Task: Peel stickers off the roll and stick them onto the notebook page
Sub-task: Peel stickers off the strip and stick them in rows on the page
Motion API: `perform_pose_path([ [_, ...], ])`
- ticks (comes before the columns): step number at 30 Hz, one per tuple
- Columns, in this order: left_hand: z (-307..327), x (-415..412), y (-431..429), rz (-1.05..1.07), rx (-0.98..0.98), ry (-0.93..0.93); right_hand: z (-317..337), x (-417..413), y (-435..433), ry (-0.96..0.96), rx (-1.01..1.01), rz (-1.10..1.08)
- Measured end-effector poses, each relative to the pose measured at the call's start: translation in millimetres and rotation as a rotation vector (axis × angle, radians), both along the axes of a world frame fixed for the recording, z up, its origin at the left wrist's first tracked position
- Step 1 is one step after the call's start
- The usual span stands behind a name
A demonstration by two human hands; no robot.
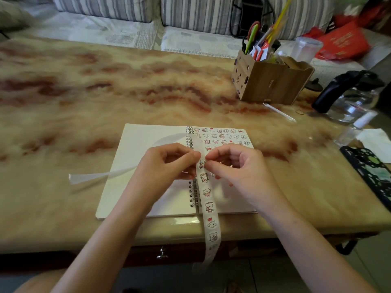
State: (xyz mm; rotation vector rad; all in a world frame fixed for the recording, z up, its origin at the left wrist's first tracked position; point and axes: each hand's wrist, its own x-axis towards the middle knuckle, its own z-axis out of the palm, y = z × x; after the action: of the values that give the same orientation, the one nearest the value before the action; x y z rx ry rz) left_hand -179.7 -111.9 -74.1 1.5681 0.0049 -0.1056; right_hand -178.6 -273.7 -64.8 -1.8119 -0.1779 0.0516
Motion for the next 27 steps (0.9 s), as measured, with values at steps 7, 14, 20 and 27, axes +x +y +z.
perform_pose_path([
  [7,-1,0,0,0.019,0.003,0.042,-5,2,-1,0.013,-0.079,0.032],
  [14,-2,0,0,0.034,-0.011,0.078,-2,-1,-1,-0.165,-0.213,0.010],
  [20,-4,2,3,0.092,0.027,0.081,4,2,-7,-0.091,-0.031,0.020],
  [27,-6,4,3,0.098,0.053,0.092,6,19,-43,0.151,-0.123,-0.101],
])
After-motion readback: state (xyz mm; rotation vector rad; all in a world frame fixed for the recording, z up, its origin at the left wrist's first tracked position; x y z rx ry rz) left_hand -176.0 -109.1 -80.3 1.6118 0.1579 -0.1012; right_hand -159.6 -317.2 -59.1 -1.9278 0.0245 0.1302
